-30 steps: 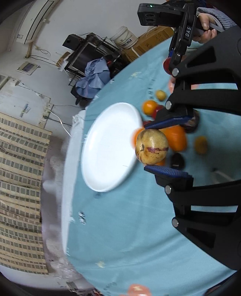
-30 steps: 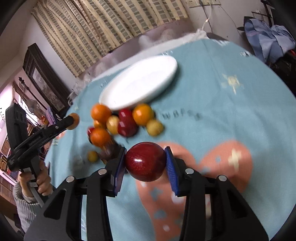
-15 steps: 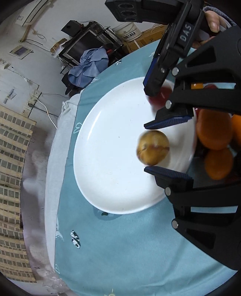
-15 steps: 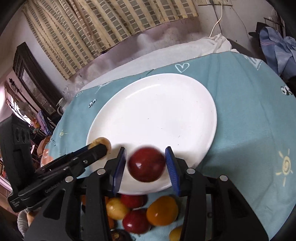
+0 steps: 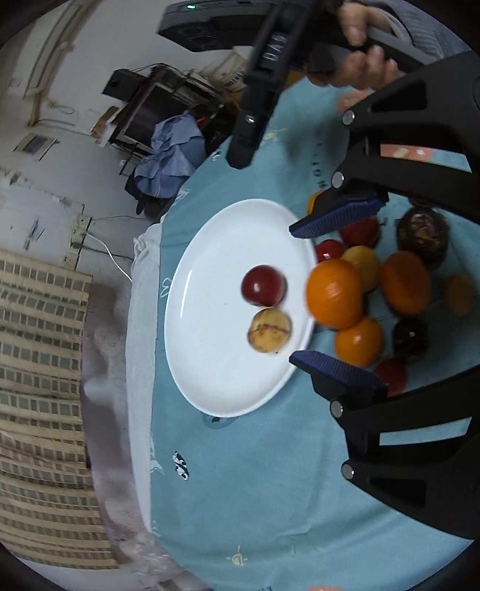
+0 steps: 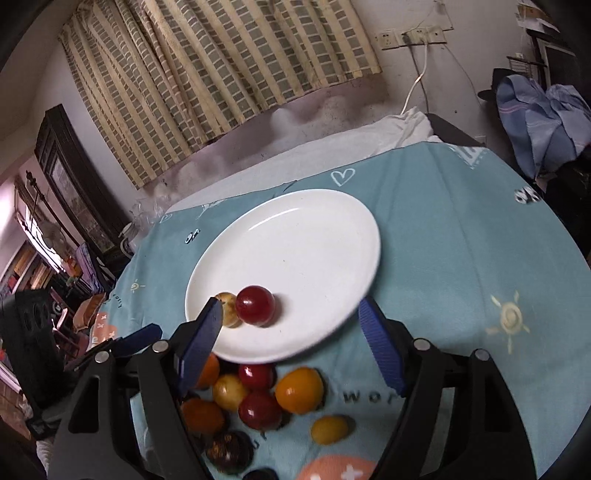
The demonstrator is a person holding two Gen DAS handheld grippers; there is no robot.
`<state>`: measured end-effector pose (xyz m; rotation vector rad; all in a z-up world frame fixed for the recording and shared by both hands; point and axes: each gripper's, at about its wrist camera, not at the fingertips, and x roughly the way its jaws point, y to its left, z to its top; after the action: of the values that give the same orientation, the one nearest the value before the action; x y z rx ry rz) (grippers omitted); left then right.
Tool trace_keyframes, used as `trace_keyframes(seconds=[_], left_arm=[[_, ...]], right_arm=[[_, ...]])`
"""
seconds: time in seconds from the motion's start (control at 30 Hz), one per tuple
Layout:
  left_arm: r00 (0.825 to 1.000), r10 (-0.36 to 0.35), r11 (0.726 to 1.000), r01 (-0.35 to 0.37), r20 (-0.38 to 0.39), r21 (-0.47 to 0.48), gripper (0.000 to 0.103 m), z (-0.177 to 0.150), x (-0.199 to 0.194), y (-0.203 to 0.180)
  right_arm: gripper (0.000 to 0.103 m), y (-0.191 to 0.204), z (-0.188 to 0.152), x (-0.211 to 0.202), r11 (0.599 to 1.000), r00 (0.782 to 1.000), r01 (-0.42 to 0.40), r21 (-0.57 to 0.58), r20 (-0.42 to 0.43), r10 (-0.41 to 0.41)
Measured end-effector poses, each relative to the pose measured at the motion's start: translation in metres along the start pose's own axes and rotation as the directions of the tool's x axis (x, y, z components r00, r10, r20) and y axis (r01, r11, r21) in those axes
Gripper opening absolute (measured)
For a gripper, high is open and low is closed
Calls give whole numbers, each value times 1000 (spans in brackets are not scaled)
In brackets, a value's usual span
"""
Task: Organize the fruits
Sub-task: 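Carry both fruits over the white plate and open both grippers to release them, then grasp an orange with the left gripper while the right gripper grasps a small yellow-green lime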
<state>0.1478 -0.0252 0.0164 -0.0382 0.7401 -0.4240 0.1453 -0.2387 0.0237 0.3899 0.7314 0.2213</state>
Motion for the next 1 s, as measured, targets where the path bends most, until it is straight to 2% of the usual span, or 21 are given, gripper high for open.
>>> trace_keyframes(seconds=[0.07,0.17,0.37,0.53,0.6,0.67,0.83,1.0], left_arm=[[1000,27,999,-27,1,21,65,-8,1,-7],[999,31,999,-31,-16,24,65,-11,10,-9],[998,43,999,-42,-43,24,64,-14,25,-9],[997,51,998,-50,-50,27,56,-15,30,-7],[997,60,998,-59,-42,15,47,-15,29,-4],[998,44,999,-44,-42,-1,46,-14,28,0],[996,81,996,-81,-20,26,46,-19,18,-8],[993,111,994,-112,30,12,46,-40,-24,-9]], right_arm=[[76,-4,-10,-8,1000,1000,5,4,10,-5],[77,-5,-24,-15,999,999,32,-22,14,-32],[77,-4,-27,-11,999,999,34,-38,-4,-34],[77,-5,-26,-11,998,999,48,-35,4,-48],[77,-6,-27,-8,998,998,55,-33,-4,-55],[77,-7,-28,-6,997,998,64,-35,-12,-64],[77,-6,-33,-1,994,995,90,-54,-35,-92],[77,0,-51,-3,984,988,131,-124,-67,-140]])
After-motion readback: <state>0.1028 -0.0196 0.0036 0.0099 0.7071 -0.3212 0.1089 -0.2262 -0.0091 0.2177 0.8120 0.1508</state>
